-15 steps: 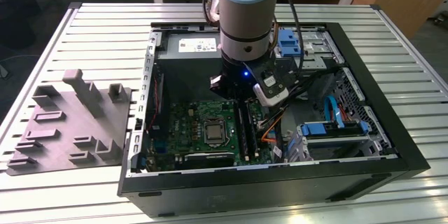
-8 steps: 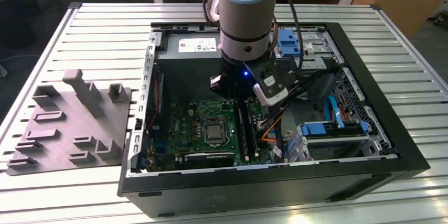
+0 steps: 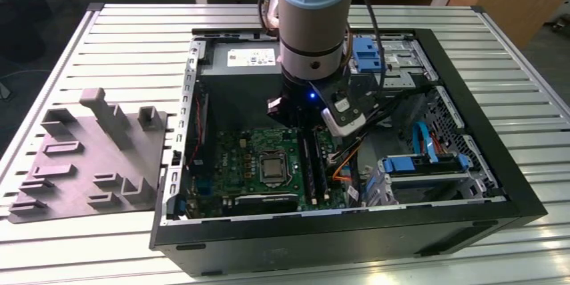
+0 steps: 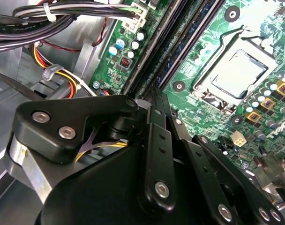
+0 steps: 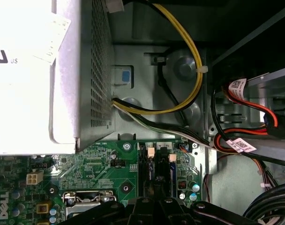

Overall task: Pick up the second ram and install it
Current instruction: 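Press down the second ram until it locks into place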

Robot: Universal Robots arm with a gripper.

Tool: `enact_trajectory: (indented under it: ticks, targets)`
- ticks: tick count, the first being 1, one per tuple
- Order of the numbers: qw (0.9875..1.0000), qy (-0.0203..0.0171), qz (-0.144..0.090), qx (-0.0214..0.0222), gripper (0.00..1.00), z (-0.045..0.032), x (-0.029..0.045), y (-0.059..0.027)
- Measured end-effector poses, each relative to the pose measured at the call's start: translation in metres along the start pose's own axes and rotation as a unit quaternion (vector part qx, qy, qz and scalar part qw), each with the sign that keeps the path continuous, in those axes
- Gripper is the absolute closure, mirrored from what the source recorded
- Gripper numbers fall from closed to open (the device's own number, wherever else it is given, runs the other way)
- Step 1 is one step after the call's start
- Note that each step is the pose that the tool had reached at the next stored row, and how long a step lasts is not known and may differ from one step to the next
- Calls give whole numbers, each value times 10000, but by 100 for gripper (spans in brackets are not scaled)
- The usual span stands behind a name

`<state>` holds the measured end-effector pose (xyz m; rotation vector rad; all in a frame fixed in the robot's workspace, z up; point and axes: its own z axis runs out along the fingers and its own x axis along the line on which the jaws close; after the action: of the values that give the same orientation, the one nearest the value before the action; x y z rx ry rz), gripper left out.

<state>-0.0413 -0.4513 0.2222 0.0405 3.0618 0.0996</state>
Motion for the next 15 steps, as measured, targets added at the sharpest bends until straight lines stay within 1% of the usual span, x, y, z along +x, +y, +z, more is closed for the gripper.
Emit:
enact_trajectory:
  ticks: [7,15]
  targets:
    - [10000,2,0,5,90,31,3,-3]
    - [10000,1,0,0,90,46,3,-3]
